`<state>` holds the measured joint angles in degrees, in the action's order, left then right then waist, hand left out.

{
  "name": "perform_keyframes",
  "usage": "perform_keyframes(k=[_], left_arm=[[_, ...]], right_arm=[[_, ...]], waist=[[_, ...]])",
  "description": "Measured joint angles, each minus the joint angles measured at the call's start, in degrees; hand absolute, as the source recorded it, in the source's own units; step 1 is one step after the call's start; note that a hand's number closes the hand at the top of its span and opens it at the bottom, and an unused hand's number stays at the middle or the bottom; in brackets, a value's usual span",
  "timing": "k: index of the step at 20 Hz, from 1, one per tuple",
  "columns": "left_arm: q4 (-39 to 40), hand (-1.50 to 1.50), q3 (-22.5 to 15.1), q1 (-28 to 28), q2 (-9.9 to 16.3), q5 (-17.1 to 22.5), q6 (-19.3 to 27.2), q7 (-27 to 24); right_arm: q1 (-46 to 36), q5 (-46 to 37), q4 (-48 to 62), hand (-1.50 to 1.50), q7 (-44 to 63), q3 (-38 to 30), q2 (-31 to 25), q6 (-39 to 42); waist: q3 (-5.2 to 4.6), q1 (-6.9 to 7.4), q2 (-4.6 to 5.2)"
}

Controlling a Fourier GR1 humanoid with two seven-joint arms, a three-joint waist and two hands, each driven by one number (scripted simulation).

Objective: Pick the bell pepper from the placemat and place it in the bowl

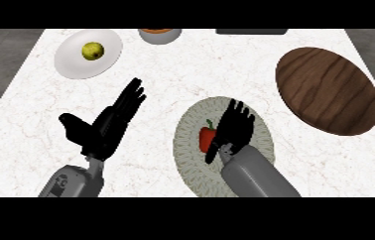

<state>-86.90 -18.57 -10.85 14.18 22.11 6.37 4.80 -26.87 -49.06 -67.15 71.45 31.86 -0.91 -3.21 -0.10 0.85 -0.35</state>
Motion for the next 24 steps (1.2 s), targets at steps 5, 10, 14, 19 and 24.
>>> perform_keyframes(k=[5, 10, 14, 19, 24], left_arm=[[1.2, 0.00, 0.9, 0.9, 0.5, 0.0, -1.7, -1.6], [0.5, 0.00, 1.7, 0.6, 0.4, 0.2, -2.3, -0.5], [-1.5, 0.00, 1.3, 1.4, 0.0, -0.5, -1.5, 1.1], [-1.5, 0.00, 1.1, 1.3, -1.1, -1.3, -1.4, 0.9], [-1.9, 0.00, 2.4, 2.2, -0.8, -1.4, -2.4, 1.0]], right_arm=[[-1.0, 0.2, 1.5, 1.50, -0.5, 0.6, 0.0, -1.6], [-3.1, 0.4, 3.2, 1.50, -0.9, 4.1, -0.4, -3.3], [-3.7, 0.9, 4.7, 1.50, -2.0, 4.7, -0.3, -4.3], [-5.4, 1.5, 6.1, 1.50, -1.7, 6.8, -0.5, -4.7], [-7.2, 3.0, 9.2, 1.50, -5.2, 5.0, -0.4, -4.4]], waist=[[-0.03, 0.14, 0.01], [-0.16, 0.27, -0.14], [-0.15, 0.27, -0.32], [-0.24, 0.18, -0.39], [-0.22, -0.08, -0.44]])
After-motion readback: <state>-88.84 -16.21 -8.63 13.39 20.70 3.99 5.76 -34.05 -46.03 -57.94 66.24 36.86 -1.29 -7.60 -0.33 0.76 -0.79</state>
